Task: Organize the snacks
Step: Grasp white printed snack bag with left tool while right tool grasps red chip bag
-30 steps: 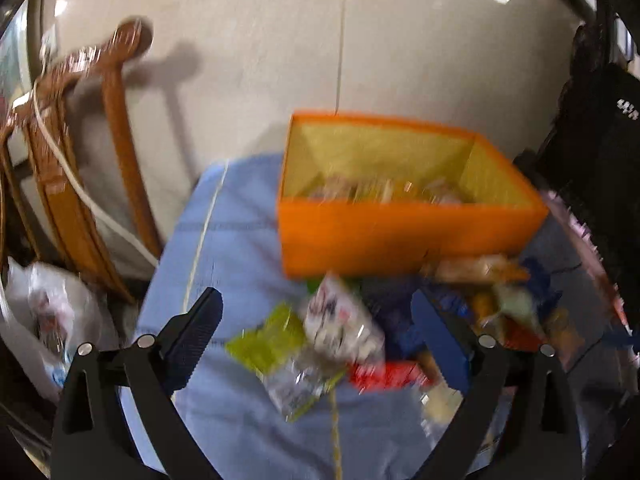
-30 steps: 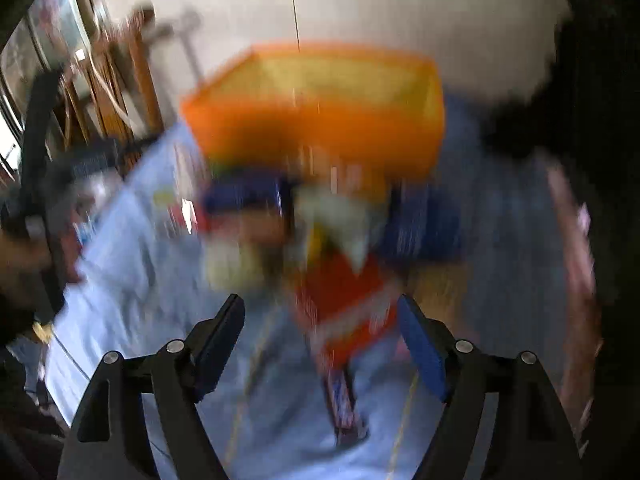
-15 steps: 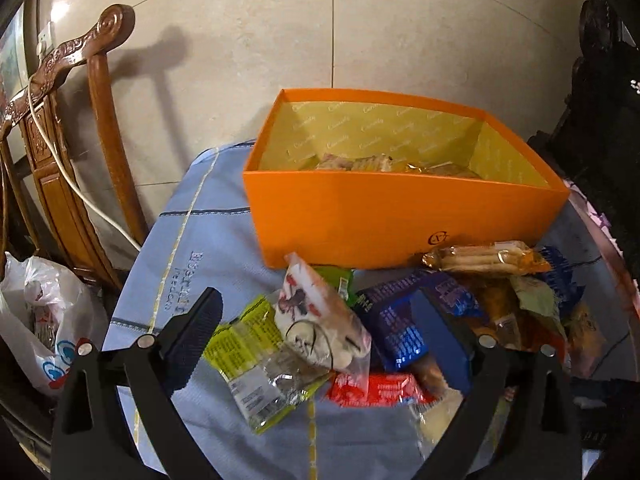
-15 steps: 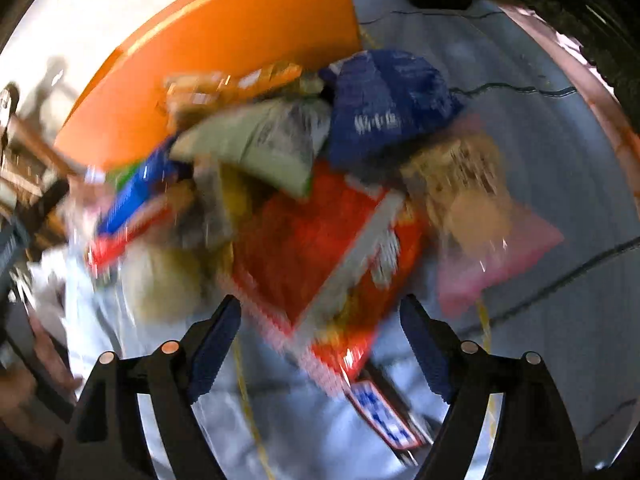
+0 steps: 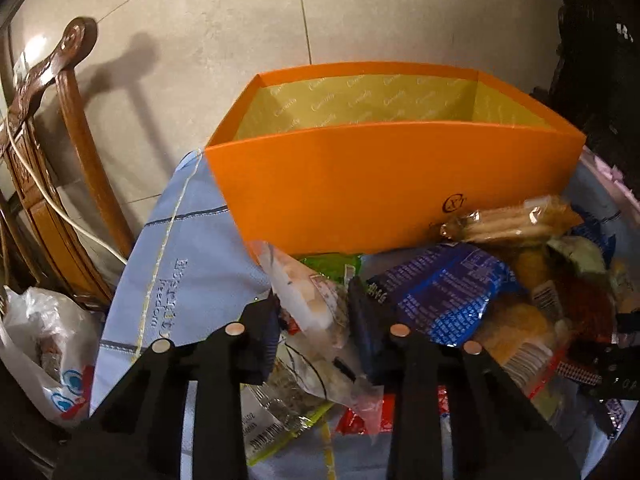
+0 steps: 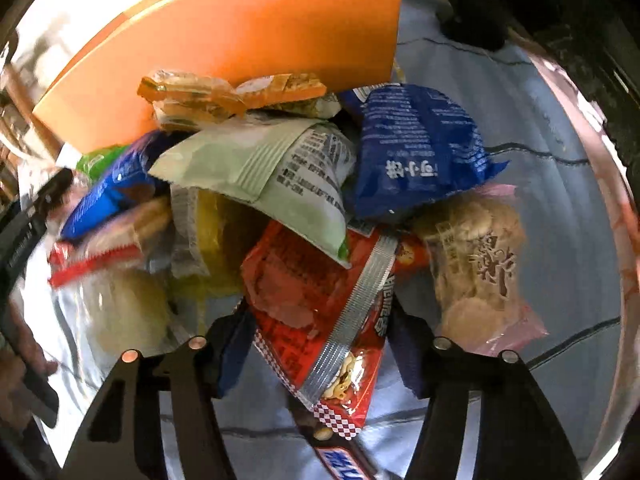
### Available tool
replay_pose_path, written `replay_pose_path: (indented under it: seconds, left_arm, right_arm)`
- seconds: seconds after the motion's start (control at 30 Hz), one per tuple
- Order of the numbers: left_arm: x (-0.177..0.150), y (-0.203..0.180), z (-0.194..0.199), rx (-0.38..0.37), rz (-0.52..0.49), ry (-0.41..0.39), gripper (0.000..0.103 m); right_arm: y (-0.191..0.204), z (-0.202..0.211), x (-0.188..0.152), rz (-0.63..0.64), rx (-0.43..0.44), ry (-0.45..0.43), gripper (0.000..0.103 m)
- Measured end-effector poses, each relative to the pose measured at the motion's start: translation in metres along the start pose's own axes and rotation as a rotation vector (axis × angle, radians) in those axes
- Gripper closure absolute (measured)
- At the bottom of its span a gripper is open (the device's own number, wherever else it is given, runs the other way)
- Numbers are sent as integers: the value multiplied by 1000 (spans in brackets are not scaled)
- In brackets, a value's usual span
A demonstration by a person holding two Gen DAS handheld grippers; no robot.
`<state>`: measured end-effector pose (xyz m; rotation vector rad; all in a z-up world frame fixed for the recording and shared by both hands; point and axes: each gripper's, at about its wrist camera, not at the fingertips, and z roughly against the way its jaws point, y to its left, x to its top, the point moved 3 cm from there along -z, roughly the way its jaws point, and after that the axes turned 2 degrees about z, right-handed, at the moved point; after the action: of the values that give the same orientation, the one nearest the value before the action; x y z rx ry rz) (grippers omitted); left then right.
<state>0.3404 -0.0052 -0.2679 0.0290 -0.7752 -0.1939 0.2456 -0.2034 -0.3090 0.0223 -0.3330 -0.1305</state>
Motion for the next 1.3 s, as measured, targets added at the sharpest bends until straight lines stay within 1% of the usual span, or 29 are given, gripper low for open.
replay_pose_path:
  seconds: [0.07,0.17,0.27,0.3,0.37,0.43,0.5,0.53,0.6,0.63,0.73,0.8,0.83,0.87,0.9,0.93,0.97,1.07,1.13,1.17,1.2,1.23,1.27,1.3]
  left_arm:
    - [-5,1,7,-23,5,-15,76]
    - [-11,5,21,-50,14,-42,80]
    - [-15,16,33,-81,60,-57,81]
    - [-17,19,38,-92,68,-63,81]
    - [-18,23,47,-103,78,-80,83]
    - [-17,27,58,-116,87,-100,86]
    - [-16,29,69,-128,86,-124,91]
    - [-13,30,72,-131,84,-135,92]
    - [-11,30,80,-139,77,-152,92]
    - [-11,31,82,-138,73,-151,92]
    - [-19,31,77,-148,69,-113,92]
    - [-25,28,74,-134,61,-99,92]
    - [-26,27,72,-117,53,-105,76]
    - [-24,26,67,-85,53,-118,31]
    - [-22,26,61,-43,65,-123,12]
    - [-19,25,56,-19,77,-132,4]
    - [-16,23,52,-28,75,-132,4]
    - [-6,8,37,-12,47,-131,4]
    - [-3,-4,21,7,12,-96,4]
    - [-4,-9,8,27,-12,-46,24]
    - [-6,-11,-3,7,-20,7,57]
    - [-7,-12,-9,-1,-18,43,71]
    - [-6,-10,-5,-12,8,23,74]
    - [-7,-10,-1,-42,21,19,75]
  right_arm:
    - [3,7,-9,26,5,-27,41]
    - [10,25,-23,65,37,-80,41]
    - [17,44,-34,93,67,-126,41]
    - [9,55,-34,92,82,-134,41]
    - [7,74,-39,89,106,-163,41]
    - [5,89,-25,92,121,-186,41]
    - [7,105,-24,96,131,-218,41]
    - [3,106,-17,97,135,-227,41]
    - [0,114,-11,100,143,-248,41]
    - [0,115,-10,103,142,-253,41]
    - [-4,124,-13,103,146,-261,41]
    - [-2,127,-18,109,148,-258,41]
    - [-4,125,-16,112,149,-255,41]
    - [-2,126,-19,118,149,-252,41]
    - [-1,128,-22,123,149,-249,41]
    - [1,129,-25,130,148,-244,41]
    - [3,127,-28,135,147,-239,41]
    - [8,127,-35,156,137,-224,41]
    - [10,126,-37,163,129,-218,41]
    - [11,126,-37,165,127,-215,41]
    - [14,127,-36,170,127,-214,41]
    - [16,128,-33,178,128,-218,41]
    - [19,131,-31,189,129,-230,41]
    - [22,136,-27,200,134,-247,41]
